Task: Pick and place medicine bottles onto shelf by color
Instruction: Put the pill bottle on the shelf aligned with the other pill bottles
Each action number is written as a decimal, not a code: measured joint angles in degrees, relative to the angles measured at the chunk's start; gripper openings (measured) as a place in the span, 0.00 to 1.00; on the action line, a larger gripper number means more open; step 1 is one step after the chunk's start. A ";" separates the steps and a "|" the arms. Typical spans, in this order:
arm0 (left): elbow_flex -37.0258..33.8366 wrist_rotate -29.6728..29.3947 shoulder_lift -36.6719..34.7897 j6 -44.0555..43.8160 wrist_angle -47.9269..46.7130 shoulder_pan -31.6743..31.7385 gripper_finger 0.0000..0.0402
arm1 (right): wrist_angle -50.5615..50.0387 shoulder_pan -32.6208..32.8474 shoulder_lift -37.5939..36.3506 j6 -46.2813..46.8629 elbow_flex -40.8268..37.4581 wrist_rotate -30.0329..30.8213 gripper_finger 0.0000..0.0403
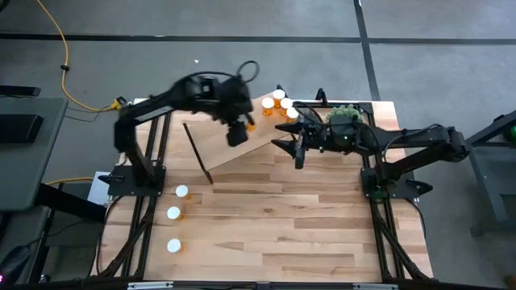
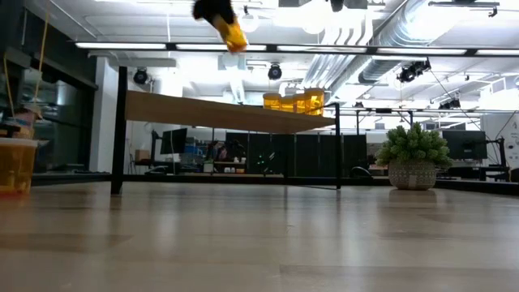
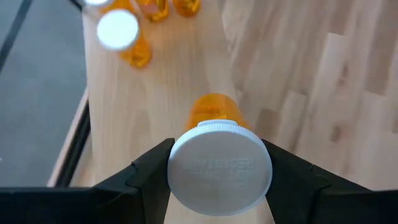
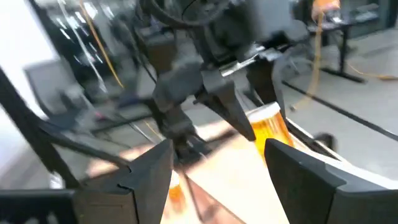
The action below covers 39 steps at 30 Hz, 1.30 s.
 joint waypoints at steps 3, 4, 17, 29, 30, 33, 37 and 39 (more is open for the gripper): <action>0.66 -1.31 4.60 3.13 4.05 1.03 0.50 | -9.20 -0.10 0.07 -2.86 4.53 3.27 0.61; 0.68 -2.05 5.99 4.01 5.83 1.24 0.50 | -11.22 -0.12 0.07 -3.45 5.58 4.42 0.61; 0.72 -3.97 16.01 8.00 13.43 3.42 0.50 | -14.85 -0.12 0.09 -3.38 7.87 7.29 0.61; 0.72 -3.93 15.99 11.77 16.29 3.55 0.50 | -14.85 -0.25 0.09 -2.44 7.87 7.31 0.61; 0.72 -3.94 15.99 12.16 16.30 3.55 0.50 | -14.85 -0.25 0.09 -2.44 7.87 7.31 0.61; 0.72 -3.93 15.99 12.70 16.52 3.55 0.50 | -14.85 -0.25 0.09 -2.44 7.87 7.31 0.61; 0.72 -3.42 15.99 12.73 16.44 3.85 0.53 | -14.83 -0.25 0.09 -2.46 7.87 7.31 0.61; 0.72 -2.89 15.99 12.75 16.40 4.05 0.55 | -14.83 -0.25 0.09 -2.46 7.87 7.31 0.61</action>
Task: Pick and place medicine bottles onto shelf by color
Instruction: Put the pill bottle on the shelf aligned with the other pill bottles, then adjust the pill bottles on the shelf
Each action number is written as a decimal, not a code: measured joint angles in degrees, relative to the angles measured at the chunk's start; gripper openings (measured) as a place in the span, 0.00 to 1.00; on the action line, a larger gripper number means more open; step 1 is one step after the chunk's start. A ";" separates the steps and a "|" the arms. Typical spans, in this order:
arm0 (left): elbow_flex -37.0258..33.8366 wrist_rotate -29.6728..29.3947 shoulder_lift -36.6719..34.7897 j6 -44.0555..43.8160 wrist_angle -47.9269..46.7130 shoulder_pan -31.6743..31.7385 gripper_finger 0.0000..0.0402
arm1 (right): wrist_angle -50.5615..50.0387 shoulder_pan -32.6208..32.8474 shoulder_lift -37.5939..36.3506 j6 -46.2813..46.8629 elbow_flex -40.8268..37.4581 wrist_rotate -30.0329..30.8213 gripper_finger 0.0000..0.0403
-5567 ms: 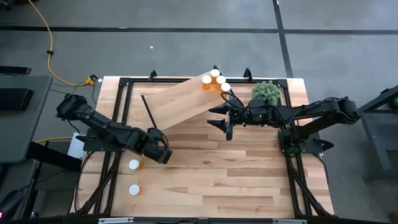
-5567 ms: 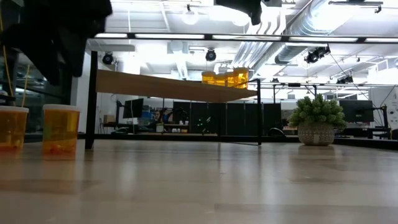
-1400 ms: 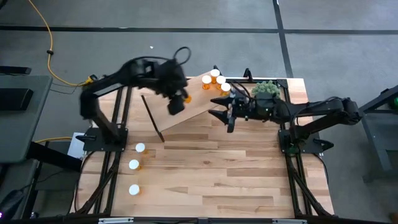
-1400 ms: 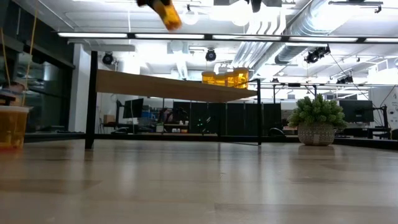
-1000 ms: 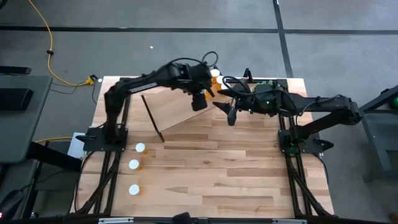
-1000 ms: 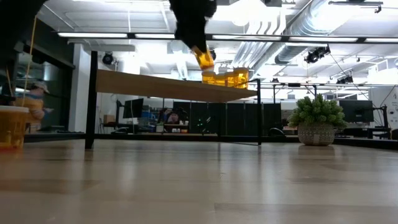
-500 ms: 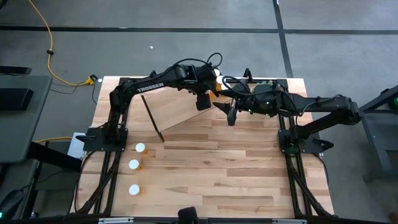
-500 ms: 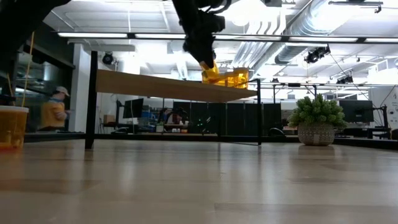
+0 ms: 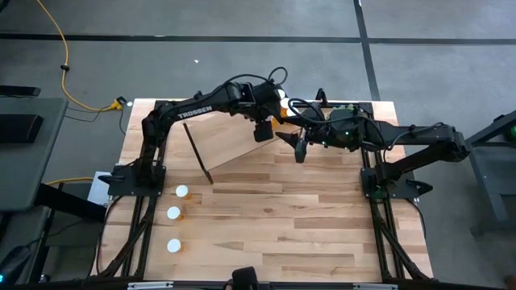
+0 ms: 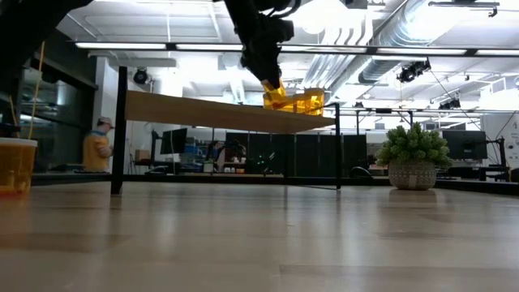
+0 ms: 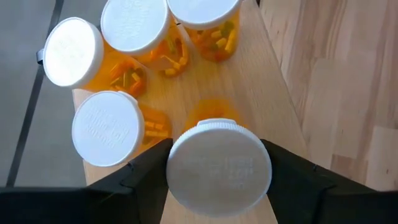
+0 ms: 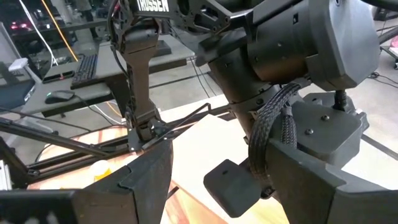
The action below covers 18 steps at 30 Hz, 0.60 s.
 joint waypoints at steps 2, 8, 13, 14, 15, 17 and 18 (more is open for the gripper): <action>0.00 0.73 0.00 -0.04 0.00 0.09 0.58 | -0.01 0.00 0.00 0.00 0.00 0.00 0.61; 0.00 0.84 0.00 0.00 0.02 0.16 0.63 | 0.00 0.00 0.00 -0.01 0.00 0.00 0.61; 0.03 0.89 -0.27 -0.18 0.57 0.20 0.63 | 0.00 0.00 0.00 -0.02 0.00 0.00 0.61; 0.50 0.90 -0.37 -0.19 0.42 0.22 0.63 | 0.02 0.00 0.00 -0.02 0.00 0.00 0.61; 1.50 0.92 -0.39 -0.19 0.39 0.22 0.63 | 0.02 0.00 0.00 -0.04 0.00 0.00 0.61; 4.35 0.99 -0.42 -0.15 -0.60 0.44 0.63 | 0.10 0.00 0.00 -0.63 0.00 0.02 0.61; 5.98 1.09 -0.46 -0.17 -1.02 0.57 0.63 | 0.17 0.00 0.00 -1.02 0.00 0.02 0.61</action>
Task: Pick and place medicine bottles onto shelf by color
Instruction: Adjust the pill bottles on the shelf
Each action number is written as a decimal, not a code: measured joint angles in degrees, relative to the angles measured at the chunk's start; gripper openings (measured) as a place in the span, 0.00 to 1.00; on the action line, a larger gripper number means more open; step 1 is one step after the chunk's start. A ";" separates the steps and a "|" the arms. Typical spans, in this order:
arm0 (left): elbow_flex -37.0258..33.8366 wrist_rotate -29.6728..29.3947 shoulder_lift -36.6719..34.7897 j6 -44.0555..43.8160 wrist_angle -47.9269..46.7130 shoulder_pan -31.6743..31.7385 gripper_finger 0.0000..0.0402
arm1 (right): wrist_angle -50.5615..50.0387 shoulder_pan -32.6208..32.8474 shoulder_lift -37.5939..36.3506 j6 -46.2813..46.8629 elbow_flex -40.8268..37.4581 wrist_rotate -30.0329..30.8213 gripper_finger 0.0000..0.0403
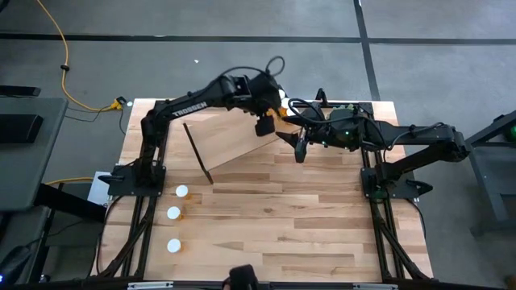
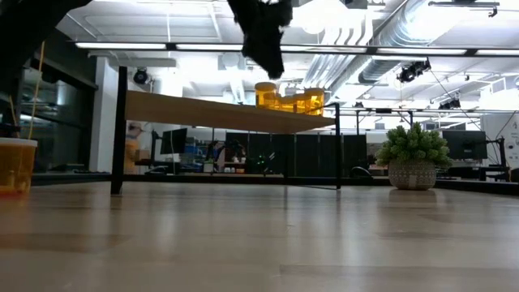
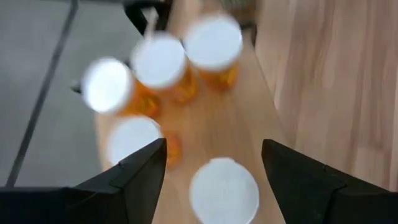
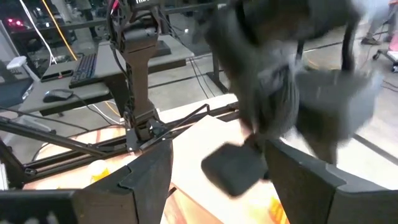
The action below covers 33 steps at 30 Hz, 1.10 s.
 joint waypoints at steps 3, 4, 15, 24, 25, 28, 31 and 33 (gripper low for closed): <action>5.22 -0.04 -0.15 0.07 -0.60 0.53 0.63 | 0.08 0.00 0.01 -0.32 0.00 0.00 0.61; 7.23 -0.04 -0.15 0.09 -1.42 0.86 0.63 | 0.24 0.00 0.02 -0.32 0.00 0.00 0.61; -6.54 10.17 -22.70 -10.78 5.11 6.17 0.36 | 0.40 0.00 1.84 3.55 0.00 -0.02 0.61; -41.91 12.26 -50.51 -19.24 37.30 2.43 0.03 | 2.93 0.00 11.46 11.12 0.00 -1.00 0.60; -46.12 12.04 -53.36 -20.56 41.51 1.64 0.02 | 3.29 0.00 12.83 11.90 0.00 -0.99 0.59; -57.24 11.59 -60.28 -24.01 52.55 -0.56 0.01 | 4.86 0.13 16.86 13.62 0.00 0.61 0.49; -65.12 9.06 -65.19 -27.29 58.87 -1.97 0.01 | 5.58 0.11 20.82 17.05 -0.01 4.50 0.25; -68.32 7.70 -67.67 -28.89 60.82 -2.50 0.00 | 6.38 -0.51 23.00 19.10 -0.02 7.73 0.07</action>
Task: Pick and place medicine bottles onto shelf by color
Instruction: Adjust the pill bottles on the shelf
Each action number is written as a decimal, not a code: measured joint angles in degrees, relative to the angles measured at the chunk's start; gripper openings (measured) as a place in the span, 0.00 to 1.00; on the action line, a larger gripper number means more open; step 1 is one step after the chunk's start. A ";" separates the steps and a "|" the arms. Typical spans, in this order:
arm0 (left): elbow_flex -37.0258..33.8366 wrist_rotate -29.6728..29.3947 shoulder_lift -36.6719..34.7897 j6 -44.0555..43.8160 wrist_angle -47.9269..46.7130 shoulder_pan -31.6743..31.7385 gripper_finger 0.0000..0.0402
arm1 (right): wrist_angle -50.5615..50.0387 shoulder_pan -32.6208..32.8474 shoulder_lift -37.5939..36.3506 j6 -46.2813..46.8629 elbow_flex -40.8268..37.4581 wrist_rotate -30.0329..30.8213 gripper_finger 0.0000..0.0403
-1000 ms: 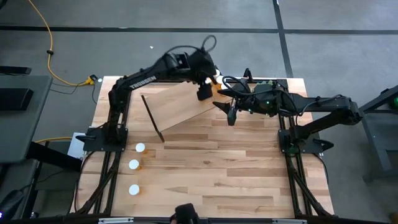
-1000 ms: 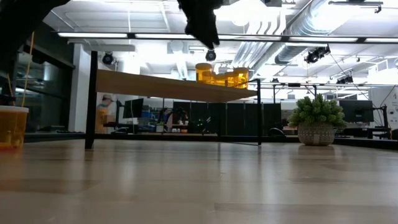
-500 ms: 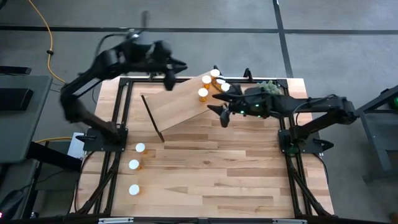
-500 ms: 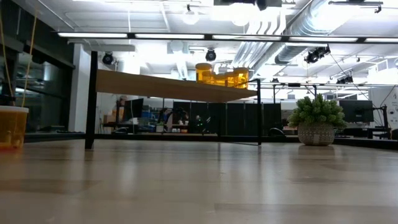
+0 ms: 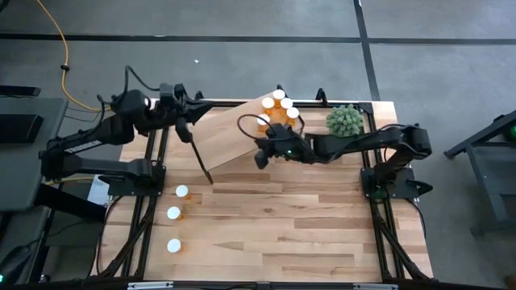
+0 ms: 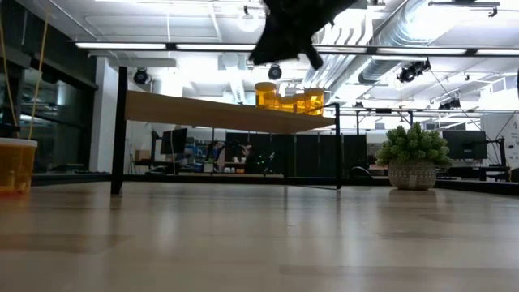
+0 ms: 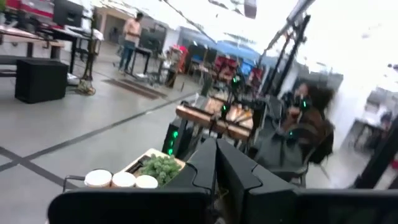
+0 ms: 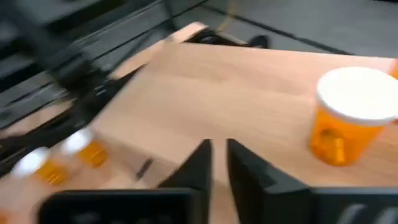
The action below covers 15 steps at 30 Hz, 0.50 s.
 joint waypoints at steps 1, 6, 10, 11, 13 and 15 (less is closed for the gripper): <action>-1.11 -0.49 -0.97 -0.45 0.29 -0.14 0.00 | 1.10 -0.53 1.07 0.22 0.00 1.80 0.04; -3.10 -1.72 -2.86 -0.57 0.06 -0.18 0.00 | 4.30 -3.11 4.51 3.79 0.00 8.05 0.03; -3.10 -1.97 -2.88 0.34 -0.06 -0.18 0.00 | 4.27 -5.40 5.82 4.42 0.00 3.73 0.02; -3.10 -1.97 -2.88 0.79 -0.09 -0.18 0.00 | 4.40 -5.73 6.00 4.37 0.00 2.65 0.02; -3.10 -1.96 -2.88 1.45 -0.09 -0.18 0.00 | 4.44 -6.23 6.05 3.15 0.00 2.17 0.00; -3.10 -1.95 -2.88 1.57 -0.15 -0.18 0.00 | 4.55 -6.57 6.05 2.72 0.00 3.43 0.01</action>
